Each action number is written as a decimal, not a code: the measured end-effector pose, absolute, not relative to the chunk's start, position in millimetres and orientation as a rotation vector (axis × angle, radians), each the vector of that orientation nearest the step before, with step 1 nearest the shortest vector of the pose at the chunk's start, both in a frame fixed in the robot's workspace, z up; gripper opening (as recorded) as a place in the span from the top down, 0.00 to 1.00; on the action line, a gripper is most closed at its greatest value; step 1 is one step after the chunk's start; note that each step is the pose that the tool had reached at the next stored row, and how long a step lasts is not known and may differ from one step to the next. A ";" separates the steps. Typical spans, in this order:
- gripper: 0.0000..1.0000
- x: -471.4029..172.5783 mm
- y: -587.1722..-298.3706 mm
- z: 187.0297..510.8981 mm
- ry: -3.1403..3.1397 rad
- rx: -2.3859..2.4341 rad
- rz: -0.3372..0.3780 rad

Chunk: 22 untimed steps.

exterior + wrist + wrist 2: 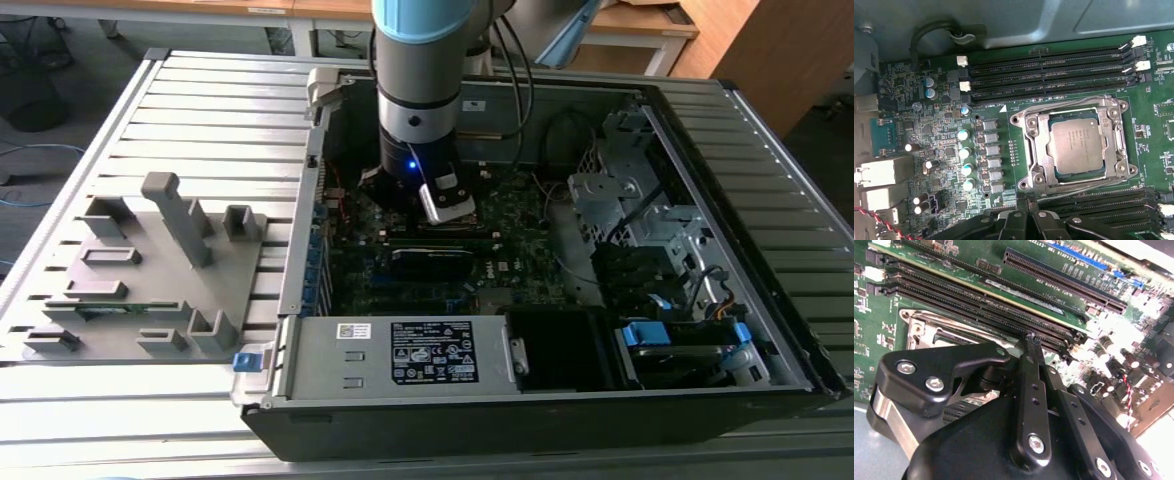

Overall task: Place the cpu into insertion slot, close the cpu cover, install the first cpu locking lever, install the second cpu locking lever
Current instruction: 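Install the second cpu locking lever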

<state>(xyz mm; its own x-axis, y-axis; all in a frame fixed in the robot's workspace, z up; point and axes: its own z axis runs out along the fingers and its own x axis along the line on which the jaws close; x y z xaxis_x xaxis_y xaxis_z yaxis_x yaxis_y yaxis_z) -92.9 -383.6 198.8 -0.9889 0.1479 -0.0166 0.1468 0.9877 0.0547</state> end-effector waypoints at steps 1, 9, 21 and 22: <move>0.89 -92.8 -383.7 198.5 3.111 0.230 0.084; 0.89 -92.9 -384.1 196.0 3.112 0.231 0.097; 0.89 -92.8 -385.2 205.5 3.112 0.231 0.132; 0.89 -92.8 -385.6 205.5 3.112 0.231 0.152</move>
<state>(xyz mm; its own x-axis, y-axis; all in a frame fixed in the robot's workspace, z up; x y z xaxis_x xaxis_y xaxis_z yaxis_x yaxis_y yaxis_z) -92.8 -385.6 205.5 -0.9889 0.1483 -0.0100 0.1466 0.9843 0.0983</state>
